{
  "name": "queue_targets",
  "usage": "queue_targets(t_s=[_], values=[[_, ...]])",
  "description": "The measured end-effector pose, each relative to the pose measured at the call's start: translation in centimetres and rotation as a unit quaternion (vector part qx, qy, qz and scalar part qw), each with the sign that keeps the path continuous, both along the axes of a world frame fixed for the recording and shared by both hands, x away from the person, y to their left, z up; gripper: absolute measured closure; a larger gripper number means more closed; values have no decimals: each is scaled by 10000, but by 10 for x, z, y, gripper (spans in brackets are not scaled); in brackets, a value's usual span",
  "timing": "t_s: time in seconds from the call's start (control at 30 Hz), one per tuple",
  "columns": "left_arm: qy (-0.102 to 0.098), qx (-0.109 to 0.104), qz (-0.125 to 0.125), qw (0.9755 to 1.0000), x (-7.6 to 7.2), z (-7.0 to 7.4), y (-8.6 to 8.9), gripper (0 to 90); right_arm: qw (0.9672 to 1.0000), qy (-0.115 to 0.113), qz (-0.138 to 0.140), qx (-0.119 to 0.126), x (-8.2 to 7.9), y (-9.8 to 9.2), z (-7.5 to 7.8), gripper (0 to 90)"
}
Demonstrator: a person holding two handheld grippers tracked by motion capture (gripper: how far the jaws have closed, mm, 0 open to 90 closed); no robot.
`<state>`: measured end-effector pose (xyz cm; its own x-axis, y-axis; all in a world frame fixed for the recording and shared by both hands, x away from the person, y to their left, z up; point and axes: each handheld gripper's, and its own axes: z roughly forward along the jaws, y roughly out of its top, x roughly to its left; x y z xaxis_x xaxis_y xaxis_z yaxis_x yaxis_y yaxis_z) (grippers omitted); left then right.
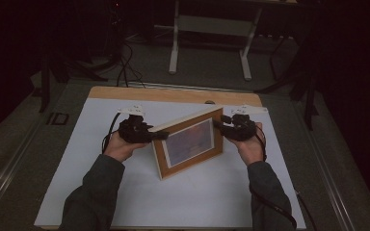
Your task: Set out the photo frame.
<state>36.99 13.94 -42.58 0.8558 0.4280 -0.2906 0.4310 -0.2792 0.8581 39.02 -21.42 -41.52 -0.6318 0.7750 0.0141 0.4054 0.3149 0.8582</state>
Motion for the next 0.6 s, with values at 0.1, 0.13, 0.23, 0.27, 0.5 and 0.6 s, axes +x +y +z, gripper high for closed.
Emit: queue_targets(t_s=[0.1, 0.13, 0.23, 0.27, 0.5, 0.6], values=[[-46, 98, 197, 9997, -5, 0, -1, 674, 10000, -45, -35, -26, -1, -1, 0, 558], [-63, 122, 258, 9996, -7, -1, 0, 648, 10000, -53, -51, -6, -1, -2, 1, 558], [-105, 150, 468, 9987, -12, -3, 1, 627, 9999, -62, -98, 28, -1, -5, 0, 551], [-201, 72, 666, 9975, -20, -4, 2, 627, 9999, -51, -130, 34, -1, -6, 0, 547], [-523, 145, 1174, 9916, -40, -7, -1, 613, 9996, 271, -19, 52, 12, -8, -11, 439], [-491, 101, 1197, 9915, -39, -6, 1, 695, 9995, 289, 57, 148, 14, -6, -12, 411]])
